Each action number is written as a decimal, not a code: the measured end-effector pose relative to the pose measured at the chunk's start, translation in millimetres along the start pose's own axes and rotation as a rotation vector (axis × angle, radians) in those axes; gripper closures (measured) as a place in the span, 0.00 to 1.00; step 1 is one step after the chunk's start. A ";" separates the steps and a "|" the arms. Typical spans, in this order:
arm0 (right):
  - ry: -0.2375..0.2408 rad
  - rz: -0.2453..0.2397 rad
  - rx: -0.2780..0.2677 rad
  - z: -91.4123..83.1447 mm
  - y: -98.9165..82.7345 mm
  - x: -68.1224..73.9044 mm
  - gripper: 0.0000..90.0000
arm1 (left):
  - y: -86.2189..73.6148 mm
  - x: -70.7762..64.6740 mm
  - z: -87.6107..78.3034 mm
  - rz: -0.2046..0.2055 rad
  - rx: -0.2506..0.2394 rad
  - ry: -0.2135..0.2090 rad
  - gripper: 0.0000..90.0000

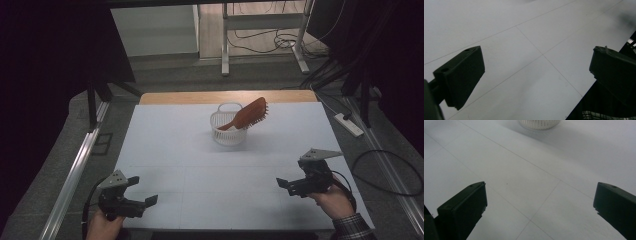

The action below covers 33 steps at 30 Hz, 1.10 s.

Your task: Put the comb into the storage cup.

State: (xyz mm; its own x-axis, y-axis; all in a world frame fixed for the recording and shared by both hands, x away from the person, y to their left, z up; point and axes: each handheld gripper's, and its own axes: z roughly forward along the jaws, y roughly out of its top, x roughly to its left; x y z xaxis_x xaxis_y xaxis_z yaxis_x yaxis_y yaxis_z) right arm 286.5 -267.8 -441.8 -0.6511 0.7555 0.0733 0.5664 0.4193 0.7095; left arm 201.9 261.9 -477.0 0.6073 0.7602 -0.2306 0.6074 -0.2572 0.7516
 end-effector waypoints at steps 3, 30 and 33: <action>-0.004 0.003 0.003 -2.0 -2.5 -0.4 0.00 | 0.0 -0.1 0.0 0.001 0.001 0.000 0.01; -0.068 0.033 0.011 -20.1 -23.6 -9.7 0.00 | 0.2 -0.2 0.3 0.002 0.003 0.001 0.01; -0.074 0.040 0.010 -22.2 -26.1 -11.3 0.00 | 0.2 -0.2 0.4 0.002 0.003 0.002 0.01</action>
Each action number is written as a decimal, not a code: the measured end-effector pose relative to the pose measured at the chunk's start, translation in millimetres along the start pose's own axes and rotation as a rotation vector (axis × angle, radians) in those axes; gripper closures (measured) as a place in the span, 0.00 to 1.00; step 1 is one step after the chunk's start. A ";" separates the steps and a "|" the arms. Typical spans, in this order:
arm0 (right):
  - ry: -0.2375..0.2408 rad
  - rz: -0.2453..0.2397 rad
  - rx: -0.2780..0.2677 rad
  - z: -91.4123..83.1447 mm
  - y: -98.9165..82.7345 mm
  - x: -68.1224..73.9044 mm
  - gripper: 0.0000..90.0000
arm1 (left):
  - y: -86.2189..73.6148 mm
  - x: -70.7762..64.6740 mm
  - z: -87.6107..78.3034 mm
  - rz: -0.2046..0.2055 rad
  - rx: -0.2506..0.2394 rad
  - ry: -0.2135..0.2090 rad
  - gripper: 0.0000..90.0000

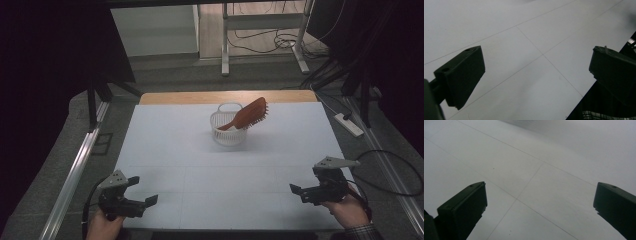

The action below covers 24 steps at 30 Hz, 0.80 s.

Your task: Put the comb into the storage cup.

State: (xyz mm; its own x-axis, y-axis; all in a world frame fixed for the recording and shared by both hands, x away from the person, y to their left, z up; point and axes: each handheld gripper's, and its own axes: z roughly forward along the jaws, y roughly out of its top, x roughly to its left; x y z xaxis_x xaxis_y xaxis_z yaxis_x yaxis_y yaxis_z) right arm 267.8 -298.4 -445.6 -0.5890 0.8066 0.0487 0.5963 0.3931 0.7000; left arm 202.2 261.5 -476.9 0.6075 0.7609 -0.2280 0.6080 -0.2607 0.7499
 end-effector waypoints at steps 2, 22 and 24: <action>-0.004 0.003 0.001 -1.2 -1.6 -0.9 0.00 | 0.0 -0.2 0.1 0.000 0.000 0.000 0.01; -0.040 0.044 -0.005 -16.3 -17.1 -8.4 0.00 | 0.3 -0.1 0.3 0.000 0.001 0.001 0.01; -0.043 0.046 -0.006 -17.6 -18.6 -9.3 0.00 | 0.3 -0.2 0.2 -0.002 0.001 0.002 0.01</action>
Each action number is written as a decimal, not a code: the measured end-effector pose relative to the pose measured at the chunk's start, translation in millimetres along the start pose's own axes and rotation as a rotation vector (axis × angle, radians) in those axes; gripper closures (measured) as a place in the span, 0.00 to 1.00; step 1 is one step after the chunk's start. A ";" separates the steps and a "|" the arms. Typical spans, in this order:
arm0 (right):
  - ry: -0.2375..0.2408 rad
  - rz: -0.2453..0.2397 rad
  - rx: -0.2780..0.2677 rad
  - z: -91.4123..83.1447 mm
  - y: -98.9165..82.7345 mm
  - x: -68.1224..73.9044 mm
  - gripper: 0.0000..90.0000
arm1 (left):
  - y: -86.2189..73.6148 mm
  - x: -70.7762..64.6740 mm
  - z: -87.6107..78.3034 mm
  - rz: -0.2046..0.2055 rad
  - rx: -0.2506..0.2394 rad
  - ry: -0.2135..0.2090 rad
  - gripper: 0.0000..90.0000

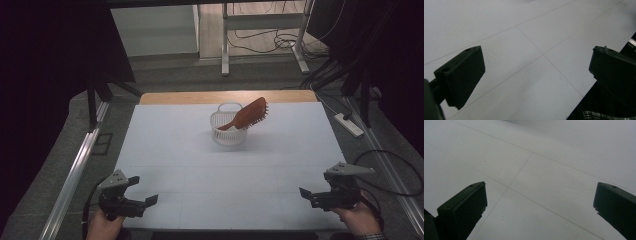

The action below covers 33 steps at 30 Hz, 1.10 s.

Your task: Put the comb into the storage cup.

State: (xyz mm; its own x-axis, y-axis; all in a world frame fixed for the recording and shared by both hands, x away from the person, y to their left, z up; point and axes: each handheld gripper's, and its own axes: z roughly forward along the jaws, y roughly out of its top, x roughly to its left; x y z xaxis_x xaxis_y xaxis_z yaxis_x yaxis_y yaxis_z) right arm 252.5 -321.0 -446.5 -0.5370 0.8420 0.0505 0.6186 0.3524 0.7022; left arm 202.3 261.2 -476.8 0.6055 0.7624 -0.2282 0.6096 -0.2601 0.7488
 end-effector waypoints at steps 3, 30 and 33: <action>-0.007 0.004 0.001 -1.6 -2.3 -0.9 0.00 | 0.0 0.0 0.0 -0.001 0.000 0.001 0.01; -0.059 0.009 0.025 -9.9 -15.2 -5.0 0.00 | -0.1 0.0 -0.1 0.001 0.000 0.004 0.01; -0.069 0.007 0.032 -10.9 -15.8 -4.5 0.00 | -0.2 0.0 -0.1 0.001 0.001 0.005 0.01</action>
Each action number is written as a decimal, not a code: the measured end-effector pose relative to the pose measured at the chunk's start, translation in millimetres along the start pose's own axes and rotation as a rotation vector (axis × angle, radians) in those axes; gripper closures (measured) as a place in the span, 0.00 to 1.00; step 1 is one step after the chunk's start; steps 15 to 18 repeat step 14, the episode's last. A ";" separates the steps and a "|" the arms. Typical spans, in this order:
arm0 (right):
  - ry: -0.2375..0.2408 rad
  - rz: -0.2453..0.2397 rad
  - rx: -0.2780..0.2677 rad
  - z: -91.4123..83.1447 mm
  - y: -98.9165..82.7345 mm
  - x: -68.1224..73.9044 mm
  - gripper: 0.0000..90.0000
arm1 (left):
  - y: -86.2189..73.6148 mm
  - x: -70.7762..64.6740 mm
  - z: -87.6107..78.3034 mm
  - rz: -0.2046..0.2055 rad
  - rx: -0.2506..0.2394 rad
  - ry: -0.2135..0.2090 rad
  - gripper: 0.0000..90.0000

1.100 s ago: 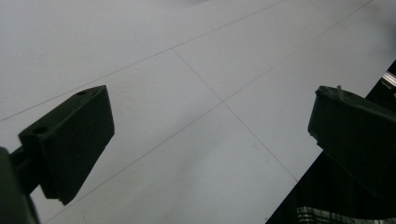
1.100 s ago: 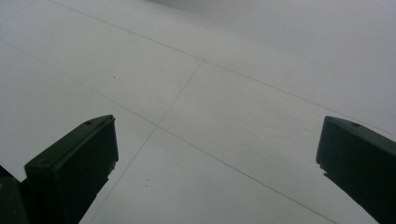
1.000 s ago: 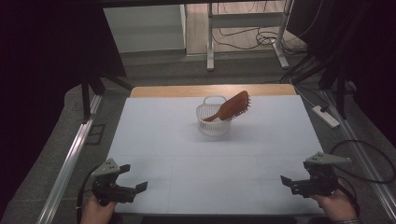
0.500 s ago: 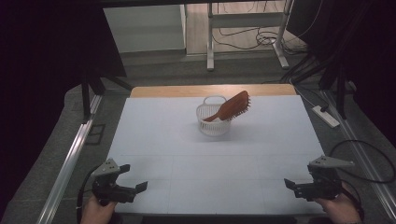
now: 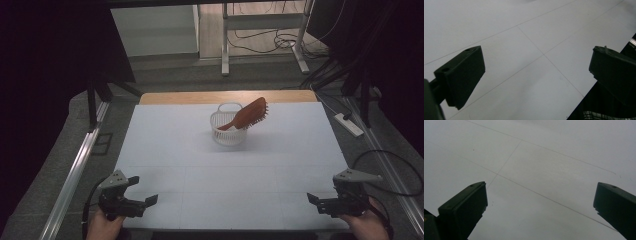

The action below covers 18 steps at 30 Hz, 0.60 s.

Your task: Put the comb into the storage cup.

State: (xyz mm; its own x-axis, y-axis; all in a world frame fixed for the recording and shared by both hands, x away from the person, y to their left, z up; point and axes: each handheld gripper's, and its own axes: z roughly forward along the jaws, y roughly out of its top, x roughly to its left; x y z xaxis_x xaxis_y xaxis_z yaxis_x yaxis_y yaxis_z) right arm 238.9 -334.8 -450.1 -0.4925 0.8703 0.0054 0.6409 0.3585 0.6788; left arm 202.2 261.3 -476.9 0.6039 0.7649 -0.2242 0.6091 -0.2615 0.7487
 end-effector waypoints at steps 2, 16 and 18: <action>-0.002 -0.002 0.002 -0.2 -0.2 -0.1 0.00 | 0.0 -0.1 0.1 0.001 0.000 0.000 0.01; -0.027 0.000 0.032 0.1 -1.3 -0.3 0.00 | 0.5 -0.4 0.4 0.000 -0.001 0.001 0.01; -0.027 0.000 0.032 0.1 -1.3 -0.3 0.00 | 0.5 -0.4 0.4 0.000 -0.001 0.001 0.01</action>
